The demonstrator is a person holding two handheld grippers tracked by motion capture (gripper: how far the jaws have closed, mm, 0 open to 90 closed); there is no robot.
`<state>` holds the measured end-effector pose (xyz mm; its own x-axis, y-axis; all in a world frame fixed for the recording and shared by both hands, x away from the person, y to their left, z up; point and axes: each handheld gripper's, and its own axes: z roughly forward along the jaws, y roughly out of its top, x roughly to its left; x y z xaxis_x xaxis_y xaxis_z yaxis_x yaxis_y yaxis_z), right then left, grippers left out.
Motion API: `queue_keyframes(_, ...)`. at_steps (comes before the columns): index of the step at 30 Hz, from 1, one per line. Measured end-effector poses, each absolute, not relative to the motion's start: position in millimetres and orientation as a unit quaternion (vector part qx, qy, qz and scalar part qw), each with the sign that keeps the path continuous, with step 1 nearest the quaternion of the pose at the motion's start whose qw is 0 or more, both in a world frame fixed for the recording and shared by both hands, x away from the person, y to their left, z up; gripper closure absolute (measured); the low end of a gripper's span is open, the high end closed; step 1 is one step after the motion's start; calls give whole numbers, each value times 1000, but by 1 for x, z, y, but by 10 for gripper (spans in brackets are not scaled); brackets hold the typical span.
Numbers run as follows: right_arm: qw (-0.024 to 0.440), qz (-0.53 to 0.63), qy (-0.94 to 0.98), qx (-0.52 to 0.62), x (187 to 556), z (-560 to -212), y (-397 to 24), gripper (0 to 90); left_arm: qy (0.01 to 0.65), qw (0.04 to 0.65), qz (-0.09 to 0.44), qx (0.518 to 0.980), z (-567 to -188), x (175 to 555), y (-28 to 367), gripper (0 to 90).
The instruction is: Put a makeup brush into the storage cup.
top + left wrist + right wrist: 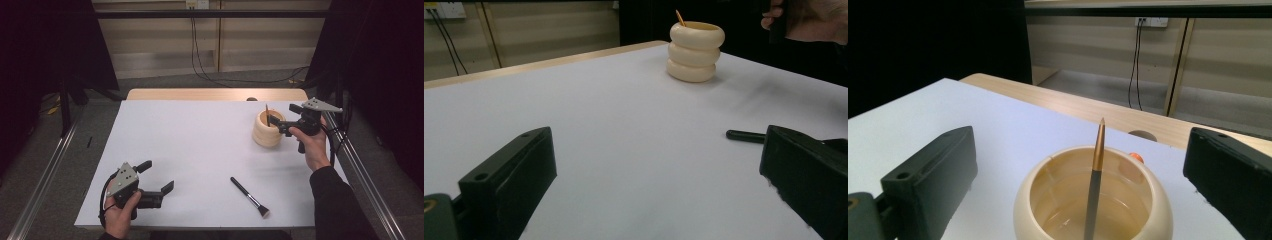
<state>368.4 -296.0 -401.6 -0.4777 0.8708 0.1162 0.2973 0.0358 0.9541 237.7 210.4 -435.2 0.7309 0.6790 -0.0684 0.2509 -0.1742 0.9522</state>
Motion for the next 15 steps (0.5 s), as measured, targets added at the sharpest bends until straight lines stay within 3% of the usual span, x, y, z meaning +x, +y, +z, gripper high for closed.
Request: queue_keyframes(15, 266, 543, 666, 437, 341, -397, -304, 0, 320, 563, 194, 737, -435, 237, 211, 16)
